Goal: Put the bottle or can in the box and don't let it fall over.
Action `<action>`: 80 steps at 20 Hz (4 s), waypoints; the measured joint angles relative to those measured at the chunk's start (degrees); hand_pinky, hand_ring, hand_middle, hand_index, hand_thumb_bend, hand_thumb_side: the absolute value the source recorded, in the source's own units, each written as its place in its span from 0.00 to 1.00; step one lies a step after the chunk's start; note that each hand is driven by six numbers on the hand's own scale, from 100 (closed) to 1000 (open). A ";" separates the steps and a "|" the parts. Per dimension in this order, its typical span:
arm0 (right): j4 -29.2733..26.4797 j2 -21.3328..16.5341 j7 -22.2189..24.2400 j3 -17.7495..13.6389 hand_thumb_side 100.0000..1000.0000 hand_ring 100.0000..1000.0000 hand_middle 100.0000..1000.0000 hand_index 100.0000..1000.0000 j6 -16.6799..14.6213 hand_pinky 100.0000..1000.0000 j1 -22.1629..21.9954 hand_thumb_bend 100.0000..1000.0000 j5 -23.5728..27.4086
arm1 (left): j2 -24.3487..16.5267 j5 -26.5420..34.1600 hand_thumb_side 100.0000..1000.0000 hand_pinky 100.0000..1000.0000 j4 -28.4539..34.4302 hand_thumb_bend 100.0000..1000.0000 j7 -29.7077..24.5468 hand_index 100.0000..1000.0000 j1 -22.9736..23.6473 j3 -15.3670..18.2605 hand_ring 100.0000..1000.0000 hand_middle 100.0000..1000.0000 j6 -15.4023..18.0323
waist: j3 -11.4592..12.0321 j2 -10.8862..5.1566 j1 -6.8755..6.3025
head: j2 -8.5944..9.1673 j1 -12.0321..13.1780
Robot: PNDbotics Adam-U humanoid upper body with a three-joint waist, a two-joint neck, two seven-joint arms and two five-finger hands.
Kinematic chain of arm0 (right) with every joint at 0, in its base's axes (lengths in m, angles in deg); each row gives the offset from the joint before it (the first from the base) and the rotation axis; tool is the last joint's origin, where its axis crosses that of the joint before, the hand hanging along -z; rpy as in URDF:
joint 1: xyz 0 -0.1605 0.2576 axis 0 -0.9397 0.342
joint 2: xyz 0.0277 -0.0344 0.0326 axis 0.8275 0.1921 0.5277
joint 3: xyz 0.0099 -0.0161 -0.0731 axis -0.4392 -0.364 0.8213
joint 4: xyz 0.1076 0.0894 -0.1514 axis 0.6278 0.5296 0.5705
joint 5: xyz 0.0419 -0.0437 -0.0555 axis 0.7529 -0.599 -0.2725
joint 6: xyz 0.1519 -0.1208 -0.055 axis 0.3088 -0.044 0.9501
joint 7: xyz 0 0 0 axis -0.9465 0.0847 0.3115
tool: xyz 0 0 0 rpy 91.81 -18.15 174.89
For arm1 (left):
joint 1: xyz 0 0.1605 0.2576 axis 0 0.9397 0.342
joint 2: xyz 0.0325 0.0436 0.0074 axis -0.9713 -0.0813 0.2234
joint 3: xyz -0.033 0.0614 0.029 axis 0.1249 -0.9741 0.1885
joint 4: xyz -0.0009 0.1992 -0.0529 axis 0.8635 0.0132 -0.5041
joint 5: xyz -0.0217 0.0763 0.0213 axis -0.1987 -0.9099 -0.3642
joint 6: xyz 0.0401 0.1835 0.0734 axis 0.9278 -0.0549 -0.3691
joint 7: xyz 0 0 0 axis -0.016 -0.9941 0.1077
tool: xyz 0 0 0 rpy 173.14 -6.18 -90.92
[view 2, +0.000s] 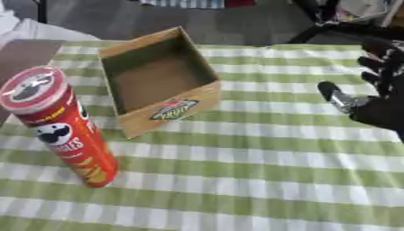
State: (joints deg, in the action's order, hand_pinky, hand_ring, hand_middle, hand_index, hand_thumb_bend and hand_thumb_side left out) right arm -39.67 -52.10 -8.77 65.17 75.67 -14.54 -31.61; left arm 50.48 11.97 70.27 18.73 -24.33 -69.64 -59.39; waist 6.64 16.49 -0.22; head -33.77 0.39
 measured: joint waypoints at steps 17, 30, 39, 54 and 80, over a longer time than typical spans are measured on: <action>0.00 -0.01 0.51 0.70 0.00 1.00 1.00 0.97 0.51 1.00 0.45 0.39 0.00 | -3.76 -0.11 0.52 0.59 5.59 0.60 -4.01 0.78 8.26 -1.75 0.73 0.67 -1.84 | 0.08 0.36 0.23 | -1.93 1.42; 0.00 -0.02 0.50 0.70 0.00 1.00 1.00 0.96 0.51 1.00 0.21 0.39 0.02 | -7.43 -2.79 0.35 0.67 5.61 0.71 -11.78 0.77 11.24 -3.41 0.76 0.69 -5.30 | 0.09 -0.28 0.77 | -2.35 1.43; 0.00 -0.02 0.51 0.71 0.00 1.00 1.00 0.96 0.51 1.00 0.23 0.40 0.41 | -7.88 0.34 0.30 0.69 5.61 0.78 -9.90 0.77 10.10 -5.75 0.78 0.71 -10.33 | -0.14 -0.52 1.12 | -0.89 1.57; 0.00 -0.02 0.57 0.74 0.00 1.00 1.00 0.96 0.57 1.00 0.19 0.40 0.42 | -7.93 -5.24 0.30 0.69 5.62 0.76 -17.01 0.79 7.92 -6.73 0.78 0.72 -10.37 | 0.06 -0.43 0.75 | -1.00 -0.01; 0.00 -0.02 1.13 1.10 0.00 1.00 1.00 0.96 0.70 1.00 0.53 0.42 0.88 | -7.30 -9.99 0.19 0.72 5.63 0.73 -19.43 0.79 1.20 -10.94 0.81 0.72 -11.56 | -0.61 -0.24 1.10 | -1.34 0.54</action>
State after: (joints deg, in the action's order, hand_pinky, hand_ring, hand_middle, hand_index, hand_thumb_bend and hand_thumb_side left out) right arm -39.67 -52.12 -7.64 66.28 76.37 -14.01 -30.73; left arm 43.18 1.98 75.90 -0.70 -23.13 -80.58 -70.95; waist 6.03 16.25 0.88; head -35.11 0.93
